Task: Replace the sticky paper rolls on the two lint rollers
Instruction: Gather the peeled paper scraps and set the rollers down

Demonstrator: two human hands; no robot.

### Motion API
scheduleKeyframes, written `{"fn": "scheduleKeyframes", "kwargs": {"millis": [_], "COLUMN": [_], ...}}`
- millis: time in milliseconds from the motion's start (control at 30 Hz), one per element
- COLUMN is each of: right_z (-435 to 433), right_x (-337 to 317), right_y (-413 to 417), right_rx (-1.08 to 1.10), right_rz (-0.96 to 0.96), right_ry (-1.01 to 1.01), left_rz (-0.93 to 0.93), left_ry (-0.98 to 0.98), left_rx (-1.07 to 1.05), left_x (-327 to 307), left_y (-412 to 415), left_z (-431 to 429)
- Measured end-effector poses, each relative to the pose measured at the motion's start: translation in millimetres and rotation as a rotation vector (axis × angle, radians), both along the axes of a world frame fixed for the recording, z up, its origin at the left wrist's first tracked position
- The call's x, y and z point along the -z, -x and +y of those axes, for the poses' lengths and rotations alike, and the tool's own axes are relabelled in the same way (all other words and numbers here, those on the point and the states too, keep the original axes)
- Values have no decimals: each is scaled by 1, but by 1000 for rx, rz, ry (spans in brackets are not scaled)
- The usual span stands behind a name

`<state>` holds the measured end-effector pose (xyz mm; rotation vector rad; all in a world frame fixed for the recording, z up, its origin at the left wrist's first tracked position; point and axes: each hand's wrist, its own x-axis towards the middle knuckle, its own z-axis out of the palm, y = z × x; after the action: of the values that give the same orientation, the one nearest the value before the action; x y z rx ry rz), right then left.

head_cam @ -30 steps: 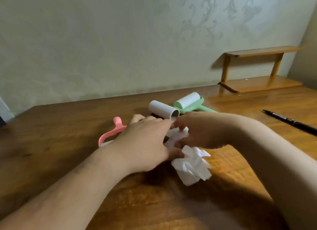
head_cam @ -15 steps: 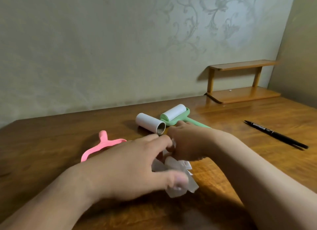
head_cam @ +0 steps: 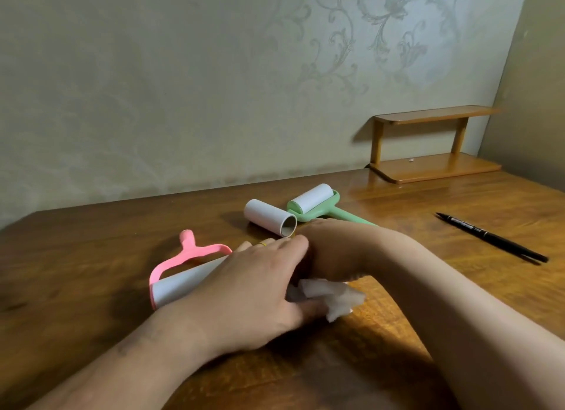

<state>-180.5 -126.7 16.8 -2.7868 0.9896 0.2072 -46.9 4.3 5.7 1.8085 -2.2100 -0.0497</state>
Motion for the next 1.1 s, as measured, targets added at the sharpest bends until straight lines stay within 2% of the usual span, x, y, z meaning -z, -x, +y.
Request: {"fn": "scheduleKeyframes", "kwargs": {"millis": [200, 300, 367, 400, 467, 533, 567, 633, 700, 800, 933, 967, 1033, 1100], "right_z": [-3, -7, -9, -11, -15, -13, -10, -1, 13, 37, 78, 93, 126, 163], "right_x": [5, 7, 3, 0, -8, -16, -17, -16, -18, -27, -55, -61, -66, -65], "right_y": [1, 3, 8, 13, 24, 31, 31, 26, 14, -7, -46, -59, -81, -103], "right_rx": [2, 49, 126, 170, 232, 152, 78, -45, -43, 34, 52, 36, 39, 48], "right_rz": [-59, -86, -158, -268, -597, -799, -843, -900, -1002, -1190, -1237, -1211, -1135, -1041], "right_ry": [93, 39, -69, -186, -601, -1014, -1145, -1238, -1253, -1229, -1218, -1131, -816, -591], "left_rz": [149, 201, 283, 339, 470, 570, 582, 551, 553, 688, 815, 870, 1058, 1390], "left_ry": [156, 148, 151, 171, 230, 272, 284, 308, 303, 287, 495, 558, 675, 740], "left_rx": [-91, -109, -129, -146, -168, -146, -128, -98, -95, -119, -245, -321, -538, -658], "left_x": [16, 24, 24, 23, 18, 12, 9, 6, -1, -18, -40, -44, -47, -50], "left_y": [22, 23, 14, 8, -3, -8, -9, -10, -11, -18, -50, -64, -95, -124], "left_z": [2, -1, -5, -7, -10, -10, -10, -13, -14, -8, 23, 38, 72, 111]}}
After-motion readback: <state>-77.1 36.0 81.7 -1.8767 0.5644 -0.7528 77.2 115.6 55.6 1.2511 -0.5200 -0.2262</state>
